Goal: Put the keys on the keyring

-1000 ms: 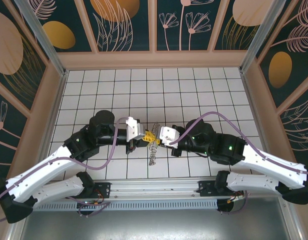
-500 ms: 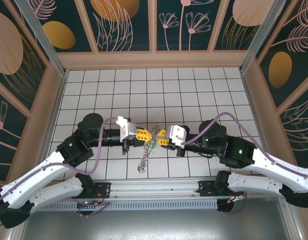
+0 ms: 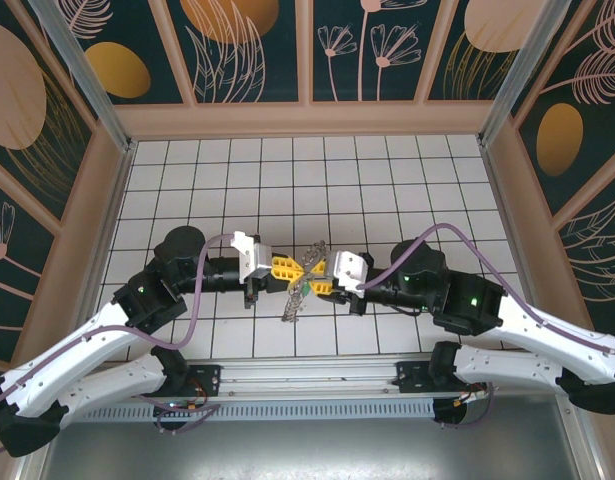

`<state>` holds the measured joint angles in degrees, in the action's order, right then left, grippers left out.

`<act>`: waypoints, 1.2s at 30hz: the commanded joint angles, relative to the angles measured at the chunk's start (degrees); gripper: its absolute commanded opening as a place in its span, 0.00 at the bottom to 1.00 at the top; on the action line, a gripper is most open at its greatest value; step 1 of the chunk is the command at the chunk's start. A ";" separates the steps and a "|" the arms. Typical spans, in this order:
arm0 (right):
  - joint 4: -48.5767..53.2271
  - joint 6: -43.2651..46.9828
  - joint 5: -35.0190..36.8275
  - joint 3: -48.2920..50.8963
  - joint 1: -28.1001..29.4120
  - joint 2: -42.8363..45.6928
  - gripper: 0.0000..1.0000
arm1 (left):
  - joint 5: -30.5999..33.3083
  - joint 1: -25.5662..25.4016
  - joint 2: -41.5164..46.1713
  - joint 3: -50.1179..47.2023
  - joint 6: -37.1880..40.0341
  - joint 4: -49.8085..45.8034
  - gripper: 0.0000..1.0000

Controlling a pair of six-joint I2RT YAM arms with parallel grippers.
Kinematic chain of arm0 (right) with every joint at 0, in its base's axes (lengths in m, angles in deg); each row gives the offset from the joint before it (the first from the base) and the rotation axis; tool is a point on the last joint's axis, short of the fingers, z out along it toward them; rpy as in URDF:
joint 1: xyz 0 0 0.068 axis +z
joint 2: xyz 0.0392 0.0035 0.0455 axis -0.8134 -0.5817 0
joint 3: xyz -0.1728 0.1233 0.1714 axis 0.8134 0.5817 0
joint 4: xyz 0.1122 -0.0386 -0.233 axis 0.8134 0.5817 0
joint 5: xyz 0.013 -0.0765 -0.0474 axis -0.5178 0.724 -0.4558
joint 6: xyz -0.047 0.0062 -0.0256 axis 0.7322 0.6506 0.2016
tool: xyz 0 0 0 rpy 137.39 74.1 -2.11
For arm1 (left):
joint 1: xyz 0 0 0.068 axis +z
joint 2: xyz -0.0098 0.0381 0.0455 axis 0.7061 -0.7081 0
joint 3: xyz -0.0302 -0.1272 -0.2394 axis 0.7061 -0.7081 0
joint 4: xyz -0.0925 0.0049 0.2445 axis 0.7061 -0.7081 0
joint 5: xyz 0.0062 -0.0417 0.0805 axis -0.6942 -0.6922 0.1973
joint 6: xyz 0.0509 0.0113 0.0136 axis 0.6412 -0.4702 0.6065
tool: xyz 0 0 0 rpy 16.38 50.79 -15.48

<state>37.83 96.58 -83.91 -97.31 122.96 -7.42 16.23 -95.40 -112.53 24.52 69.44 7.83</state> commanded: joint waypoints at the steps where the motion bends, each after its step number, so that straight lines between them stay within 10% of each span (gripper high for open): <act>1: -1.45 -1.43 -0.41 -0.12 -0.75 -0.57 0.18 | -1.72 0.14 0.68 0.19 -0.57 3.93 0.00; 11: -2.17 -1.32 0.44 -0.48 -2.06 -1.30 0.01 | -2.51 0.16 1.38 -0.35 -0.98 5.04 0.00; 36: -3.79 -0.19 -7.47 -2.02 -4.68 -5.14 0.00 | -9.10 0.12 0.77 -2.02 -4.31 10.01 0.00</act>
<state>36.30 95.78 -90.64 -98.14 118.83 -11.82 11.68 -94.72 -112.27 22.48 66.40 12.11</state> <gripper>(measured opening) 0.038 0.037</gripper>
